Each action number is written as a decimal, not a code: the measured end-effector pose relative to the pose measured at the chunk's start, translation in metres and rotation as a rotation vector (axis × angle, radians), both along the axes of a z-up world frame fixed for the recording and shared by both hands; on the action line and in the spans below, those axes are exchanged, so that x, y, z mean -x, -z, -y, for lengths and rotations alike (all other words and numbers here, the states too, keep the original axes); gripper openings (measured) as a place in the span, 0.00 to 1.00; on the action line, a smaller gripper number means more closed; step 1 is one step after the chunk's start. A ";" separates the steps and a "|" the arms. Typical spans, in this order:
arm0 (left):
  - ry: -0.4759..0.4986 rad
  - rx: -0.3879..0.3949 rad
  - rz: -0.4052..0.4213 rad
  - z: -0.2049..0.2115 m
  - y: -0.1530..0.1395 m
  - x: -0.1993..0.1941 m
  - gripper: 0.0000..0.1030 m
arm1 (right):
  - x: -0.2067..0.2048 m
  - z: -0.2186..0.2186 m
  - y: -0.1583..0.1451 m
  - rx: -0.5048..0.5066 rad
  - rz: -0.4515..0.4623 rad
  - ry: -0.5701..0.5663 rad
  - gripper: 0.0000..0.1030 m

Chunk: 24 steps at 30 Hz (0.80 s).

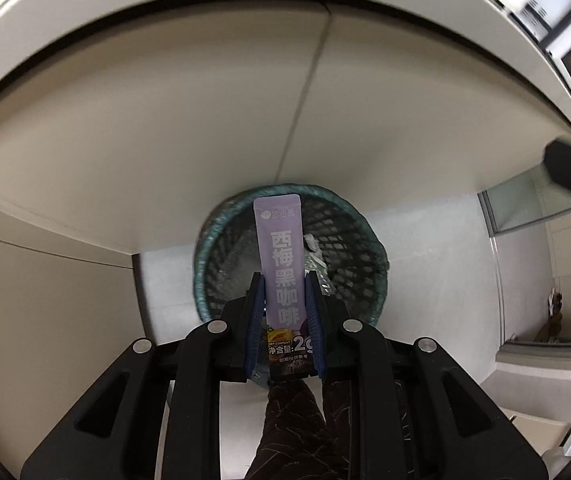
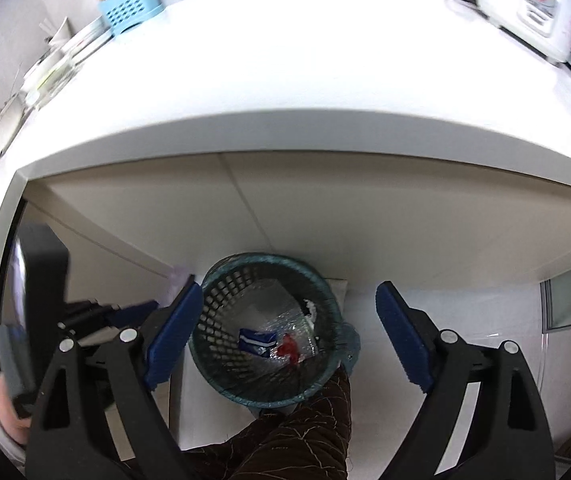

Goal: Collect trash

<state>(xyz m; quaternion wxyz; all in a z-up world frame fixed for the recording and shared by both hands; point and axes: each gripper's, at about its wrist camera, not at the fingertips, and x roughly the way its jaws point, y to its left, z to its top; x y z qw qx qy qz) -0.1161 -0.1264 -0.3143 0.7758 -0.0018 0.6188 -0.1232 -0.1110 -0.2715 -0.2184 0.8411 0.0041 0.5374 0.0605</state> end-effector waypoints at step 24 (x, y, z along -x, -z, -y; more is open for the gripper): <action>-0.039 0.031 0.072 0.001 -0.034 -0.002 0.58 | -0.001 0.007 -0.002 -0.017 -0.006 0.043 0.82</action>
